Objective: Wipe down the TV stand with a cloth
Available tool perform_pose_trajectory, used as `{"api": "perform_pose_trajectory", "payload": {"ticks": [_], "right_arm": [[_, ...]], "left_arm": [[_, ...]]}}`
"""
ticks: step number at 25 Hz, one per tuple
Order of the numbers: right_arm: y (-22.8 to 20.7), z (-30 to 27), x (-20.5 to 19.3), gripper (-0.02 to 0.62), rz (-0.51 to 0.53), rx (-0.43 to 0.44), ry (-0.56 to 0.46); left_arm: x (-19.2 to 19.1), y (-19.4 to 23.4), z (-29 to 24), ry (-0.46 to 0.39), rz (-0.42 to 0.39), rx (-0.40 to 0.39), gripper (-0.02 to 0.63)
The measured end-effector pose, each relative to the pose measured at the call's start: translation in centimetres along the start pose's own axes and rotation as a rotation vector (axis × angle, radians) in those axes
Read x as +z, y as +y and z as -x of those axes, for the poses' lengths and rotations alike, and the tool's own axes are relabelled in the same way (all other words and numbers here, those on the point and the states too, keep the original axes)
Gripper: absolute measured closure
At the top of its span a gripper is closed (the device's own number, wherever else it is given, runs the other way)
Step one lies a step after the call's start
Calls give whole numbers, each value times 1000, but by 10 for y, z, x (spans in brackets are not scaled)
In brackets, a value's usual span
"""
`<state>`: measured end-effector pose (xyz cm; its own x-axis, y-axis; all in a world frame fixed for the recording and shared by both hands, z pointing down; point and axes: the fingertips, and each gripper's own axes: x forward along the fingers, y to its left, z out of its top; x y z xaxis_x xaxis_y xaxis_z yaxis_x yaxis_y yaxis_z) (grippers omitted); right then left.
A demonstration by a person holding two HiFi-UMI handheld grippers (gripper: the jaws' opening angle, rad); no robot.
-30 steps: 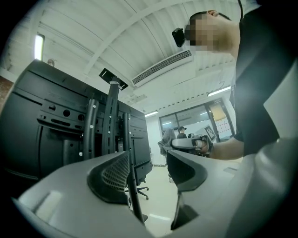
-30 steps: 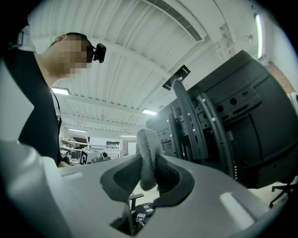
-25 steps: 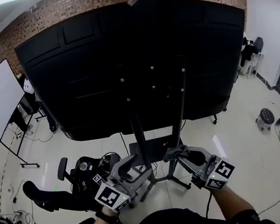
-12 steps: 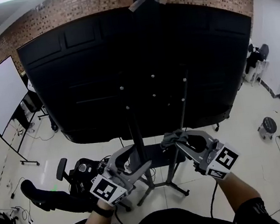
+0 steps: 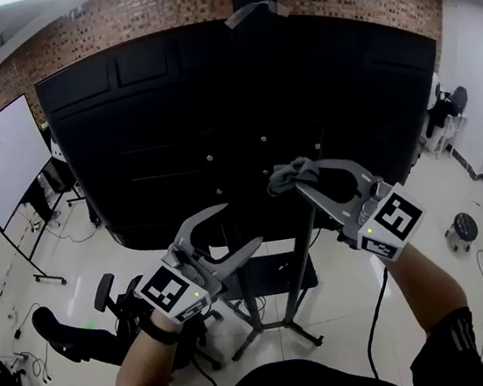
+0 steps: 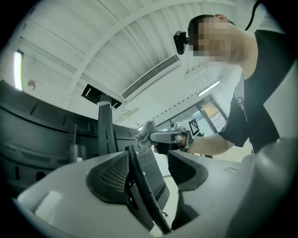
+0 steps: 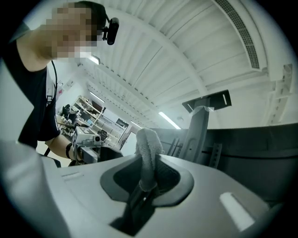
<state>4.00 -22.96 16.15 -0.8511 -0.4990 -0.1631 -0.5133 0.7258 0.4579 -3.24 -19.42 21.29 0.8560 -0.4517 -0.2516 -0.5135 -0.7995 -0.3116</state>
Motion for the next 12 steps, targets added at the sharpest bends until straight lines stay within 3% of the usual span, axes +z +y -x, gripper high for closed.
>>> {"api": "perform_pose_trajectory", "payload": {"ticks": [7,12], "right_arm": [[-65,-31,61,529,122,-54,-23],[-111,-61,94,529,233,-112,19]], "left_arm": [[54,37,-37,-34,-93,-21,317],[94,60,-61,-57,-164,-19,310]]}}
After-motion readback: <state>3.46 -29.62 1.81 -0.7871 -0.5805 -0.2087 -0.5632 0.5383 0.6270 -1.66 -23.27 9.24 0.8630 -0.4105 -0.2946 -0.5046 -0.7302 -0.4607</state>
